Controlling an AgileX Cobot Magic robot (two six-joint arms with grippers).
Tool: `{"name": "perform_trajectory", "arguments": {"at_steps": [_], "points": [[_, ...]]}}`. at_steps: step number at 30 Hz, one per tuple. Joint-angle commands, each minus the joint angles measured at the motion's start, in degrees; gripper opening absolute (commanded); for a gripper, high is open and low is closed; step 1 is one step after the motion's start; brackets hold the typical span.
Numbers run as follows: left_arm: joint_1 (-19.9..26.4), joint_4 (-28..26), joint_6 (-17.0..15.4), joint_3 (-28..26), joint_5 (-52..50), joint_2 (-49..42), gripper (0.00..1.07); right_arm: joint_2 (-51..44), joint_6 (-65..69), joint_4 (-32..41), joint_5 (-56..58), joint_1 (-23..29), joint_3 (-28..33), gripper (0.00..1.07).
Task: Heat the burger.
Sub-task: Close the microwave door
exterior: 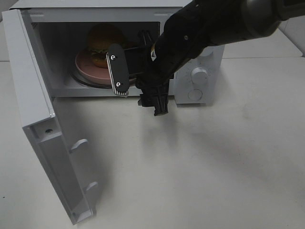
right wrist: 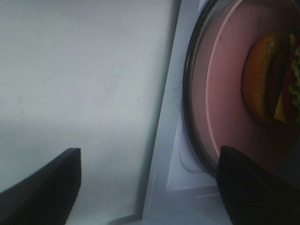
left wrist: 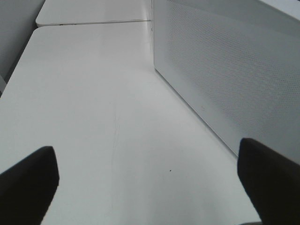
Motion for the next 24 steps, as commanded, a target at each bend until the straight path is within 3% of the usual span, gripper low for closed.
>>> {"name": "perform_trajectory", "arguments": {"at_steps": [1,11,16,24], "points": [[-0.23,-0.17,-0.17,0.23,-0.74,-1.20,0.98,-2.29,2.69,-0.06,-0.29,0.11,2.01,0.76],[-0.23,-0.17,-0.17,0.23,-0.74,-1.20,0.98,-10.71,9.63,-0.17,0.23,0.11,10.83,0.76],[-0.23,-0.17,-0.17,0.23,-0.74,-1.20,0.98,-18.56,20.51,0.34,3.61,0.11,17.07,0.76],[-0.23,-0.17,-0.17,0.23,-0.74,-1.20,0.98,-26.76,39.88,0.29,10.14,0.11,21.08,0.76]]}}
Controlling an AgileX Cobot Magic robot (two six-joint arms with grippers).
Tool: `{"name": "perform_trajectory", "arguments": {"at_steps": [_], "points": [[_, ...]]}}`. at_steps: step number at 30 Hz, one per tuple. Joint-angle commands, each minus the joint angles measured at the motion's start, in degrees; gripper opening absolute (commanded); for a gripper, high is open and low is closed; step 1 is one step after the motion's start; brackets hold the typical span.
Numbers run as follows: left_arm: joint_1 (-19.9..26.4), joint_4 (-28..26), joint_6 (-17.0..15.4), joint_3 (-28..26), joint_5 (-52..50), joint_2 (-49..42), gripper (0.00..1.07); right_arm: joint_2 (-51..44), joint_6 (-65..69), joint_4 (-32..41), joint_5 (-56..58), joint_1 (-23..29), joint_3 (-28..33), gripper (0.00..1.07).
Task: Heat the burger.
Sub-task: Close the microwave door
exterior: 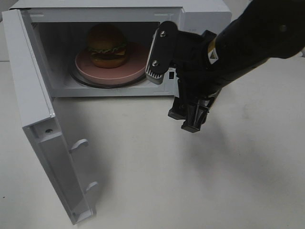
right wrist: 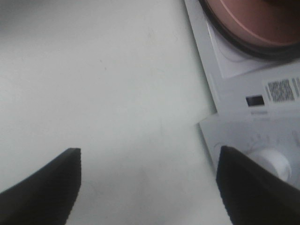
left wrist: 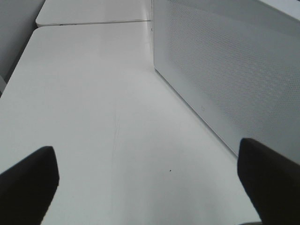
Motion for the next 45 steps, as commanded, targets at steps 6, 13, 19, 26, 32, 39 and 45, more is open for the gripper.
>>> {"name": "perform_trajectory", "arguments": {"at_steps": [6,13,19,26,32,39,45], "points": [[-0.23,-0.17,-0.17,0.23,-0.74,-1.20,0.98,-9.17,18.39,0.11,11.34,0.11,3.84,0.76],[-0.23,-0.17,-0.17,0.23,-0.74,-1.20,0.98,-13.52,26.41,0.23,25.78,0.11,4.01,0.76],[-0.23,-0.17,-0.17,0.23,-0.74,-1.20,0.98,-15.93,26.99,0.46,29.68,0.11,4.01,0.76],[-0.23,-0.17,-0.17,0.23,-0.74,-1.20,0.98,-19.08,26.99,2.01,31.86,0.11,6.42,0.76],[-0.23,-0.17,-0.17,0.23,-0.74,-1.20,0.98,-26.70,26.99,2.92,31.91,-0.80,13.64,0.76],[-0.23,-0.17,-0.17,0.23,-0.74,-1.20,0.98,-33.98,26.99,5.90,31.86,-8.54,18.96,0.76],[-0.23,-0.17,-0.17,0.23,-0.74,-1.20,0.98,-44.40,28.59,9.28,33.69,-17.59,21.20,0.76]]}}
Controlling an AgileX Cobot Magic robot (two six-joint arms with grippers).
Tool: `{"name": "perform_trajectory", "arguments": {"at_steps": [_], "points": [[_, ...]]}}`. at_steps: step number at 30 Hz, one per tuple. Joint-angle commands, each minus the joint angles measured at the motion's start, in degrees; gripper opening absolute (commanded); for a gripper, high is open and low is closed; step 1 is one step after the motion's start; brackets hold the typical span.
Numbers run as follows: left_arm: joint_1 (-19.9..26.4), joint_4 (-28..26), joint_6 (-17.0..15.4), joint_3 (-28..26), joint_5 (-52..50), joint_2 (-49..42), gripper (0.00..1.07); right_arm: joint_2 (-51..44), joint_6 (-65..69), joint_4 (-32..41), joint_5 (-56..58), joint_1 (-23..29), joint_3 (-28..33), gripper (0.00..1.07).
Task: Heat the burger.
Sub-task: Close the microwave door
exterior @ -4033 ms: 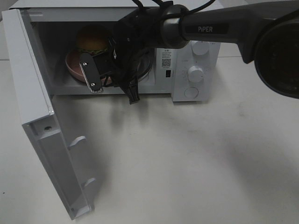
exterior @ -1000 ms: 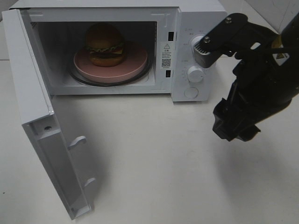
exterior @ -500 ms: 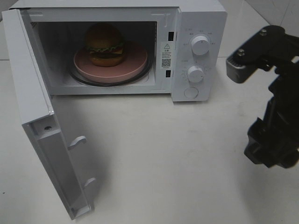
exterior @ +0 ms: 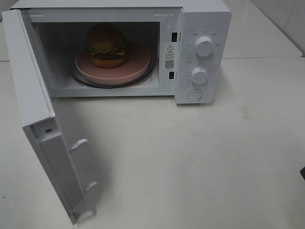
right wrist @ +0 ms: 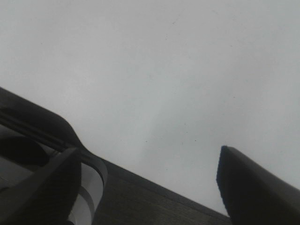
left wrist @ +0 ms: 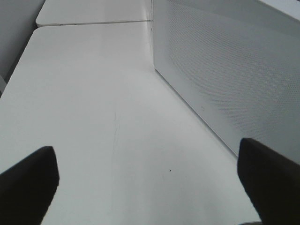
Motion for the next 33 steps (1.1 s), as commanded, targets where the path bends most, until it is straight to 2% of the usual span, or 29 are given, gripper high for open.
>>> {"name": "perform_trajectory", "arguments": {"at_steps": [1,2,5,7,13,15,24,33], "points": [[-0.23,-0.17,-0.17,0.23,-0.74,-1.20,0.98,-5.21,0.97,1.38,1.66,-4.18,1.60,0.76],[-0.23,-0.17,-0.17,0.23,-0.74,-1.20,0.98,-8.25,1.03,1.49,2.12,-6.07,2.64,0.76],[-0.23,-0.17,-0.17,0.23,-0.74,-1.20,0.98,-10.03,1.03,1.49,2.64,-6.99,3.27,0.76],[-0.23,-0.17,-0.17,0.23,-0.74,-1.20,0.98,-16.96,1.49,1.55,4.87,-9.85,5.27,0.76],[-0.23,-0.17,-0.17,0.23,-0.74,-1.20,0.98,-24.12,1.60,1.66,4.58,-13.06,5.73,0.76],[-0.23,-0.17,-0.17,0.23,-0.74,-1.20,0.98,-31.91,1.60,1.32,3.44,-16.04,6.47,0.76],[-0.23,-0.17,-0.17,0.23,-0.74,-1.20,0.98,-46.35,2.06,1.72,2.92,-18.51,6.76,0.76],[-0.23,-0.29,-0.23,0.23,-0.74,-1.09,0.98,-48.76,2.06,2.23,2.86,-18.79,6.82,0.76]]}}
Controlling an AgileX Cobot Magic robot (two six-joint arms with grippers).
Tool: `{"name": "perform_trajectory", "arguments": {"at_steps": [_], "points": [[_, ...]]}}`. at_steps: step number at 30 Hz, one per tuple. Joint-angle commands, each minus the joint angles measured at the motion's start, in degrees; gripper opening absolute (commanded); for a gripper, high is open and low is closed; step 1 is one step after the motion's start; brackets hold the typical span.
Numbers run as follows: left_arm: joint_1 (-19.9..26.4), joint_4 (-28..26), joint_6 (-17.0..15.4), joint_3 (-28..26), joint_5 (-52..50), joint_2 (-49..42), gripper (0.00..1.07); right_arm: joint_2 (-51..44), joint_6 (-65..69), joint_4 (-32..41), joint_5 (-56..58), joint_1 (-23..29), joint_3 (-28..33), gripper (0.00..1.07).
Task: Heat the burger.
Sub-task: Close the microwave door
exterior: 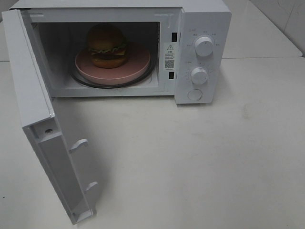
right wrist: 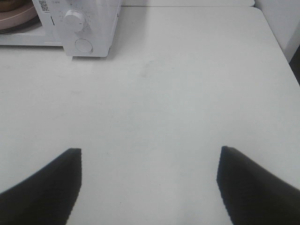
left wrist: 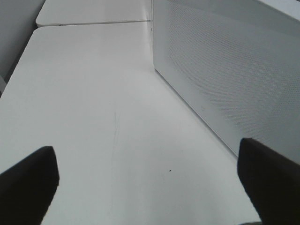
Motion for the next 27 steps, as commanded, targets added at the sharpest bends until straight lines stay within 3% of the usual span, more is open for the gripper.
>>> {"name": "perform_trajectory", "arguments": {"at_steps": [1,27], "points": [[-0.23,-0.17,-0.34,0.23,-0.74,-1.09,0.98,-1.60,0.40,0.23,-0.63,-0.46,0.06,0.76],[-0.23,-0.17,-0.34,0.23,-0.74,-1.09,0.98,-1.55,0.40,0.23,-0.63,-0.46,0.06,0.76]]}}
